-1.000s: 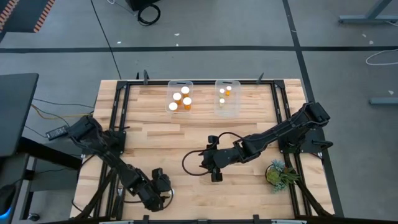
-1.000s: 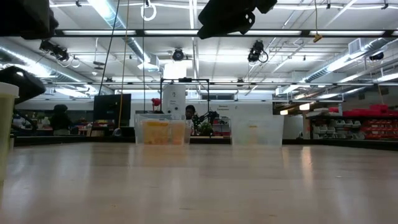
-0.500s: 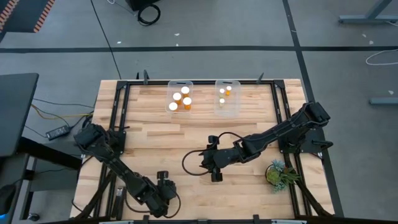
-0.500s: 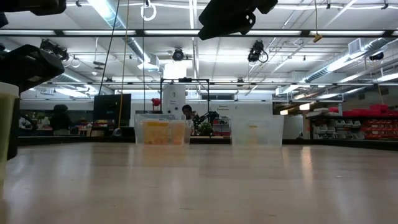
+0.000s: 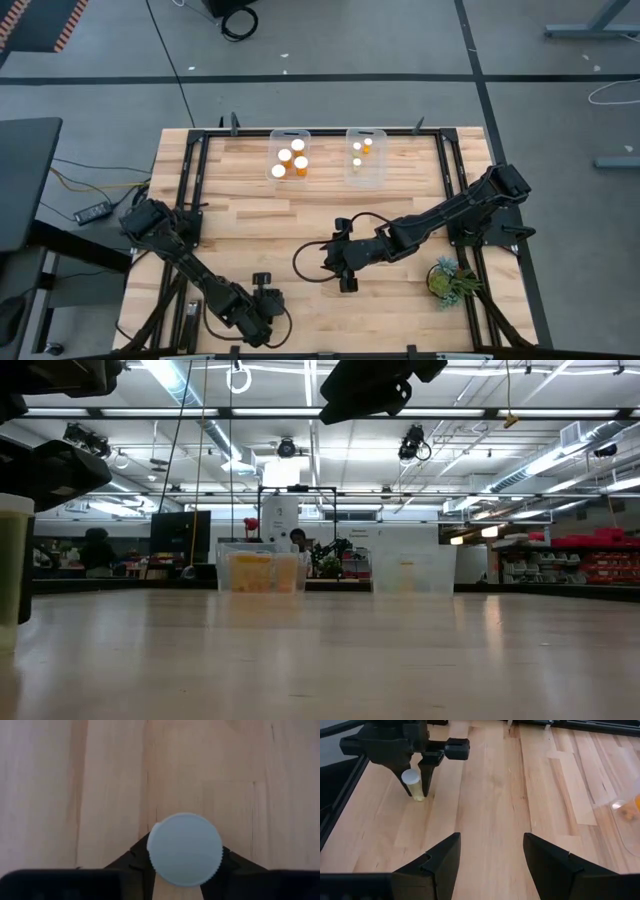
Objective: Pick and place medicine bottles into bin by pill shape (circle, oval)
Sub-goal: Put the small yellow pill bottle into the right transparent bin
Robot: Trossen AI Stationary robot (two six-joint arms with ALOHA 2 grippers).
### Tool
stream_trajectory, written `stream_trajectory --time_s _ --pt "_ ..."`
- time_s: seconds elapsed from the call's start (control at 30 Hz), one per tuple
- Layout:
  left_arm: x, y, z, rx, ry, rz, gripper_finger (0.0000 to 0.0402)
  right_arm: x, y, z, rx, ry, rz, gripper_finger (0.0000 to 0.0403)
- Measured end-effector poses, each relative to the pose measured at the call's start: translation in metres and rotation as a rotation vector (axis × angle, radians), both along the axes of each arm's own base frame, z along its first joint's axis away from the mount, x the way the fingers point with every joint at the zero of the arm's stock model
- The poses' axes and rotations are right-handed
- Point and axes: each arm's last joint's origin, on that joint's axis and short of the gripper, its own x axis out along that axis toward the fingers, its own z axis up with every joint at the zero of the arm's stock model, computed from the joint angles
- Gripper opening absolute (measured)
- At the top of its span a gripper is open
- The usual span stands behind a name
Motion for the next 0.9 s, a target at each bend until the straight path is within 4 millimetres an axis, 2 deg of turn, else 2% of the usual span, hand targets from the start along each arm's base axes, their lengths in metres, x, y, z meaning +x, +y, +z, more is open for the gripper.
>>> stream_trajectory --time_s 0.3,0.5,0.7,0.9 --pt "0.011 0.012 0.000 0.004 -0.001 0.033 0.0108 0.000 0.000 0.000 0.000 0.000 0.000 0.0222" --pt "0.027 0.027 0.001 0.017 -0.018 0.015 0.0107 -0.001 0.000 -0.001 0.003 0.017 0.002 0.0222" --pt "0.052 0.055 0.003 0.043 -0.055 0.032 0.0109 -0.007 -0.002 -0.008 0.004 0.103 -0.024 0.0222" --pt "0.078 0.091 0.006 0.054 -0.100 0.091 0.0109 -0.019 -0.005 -0.017 -0.025 0.254 -0.059 0.0222"
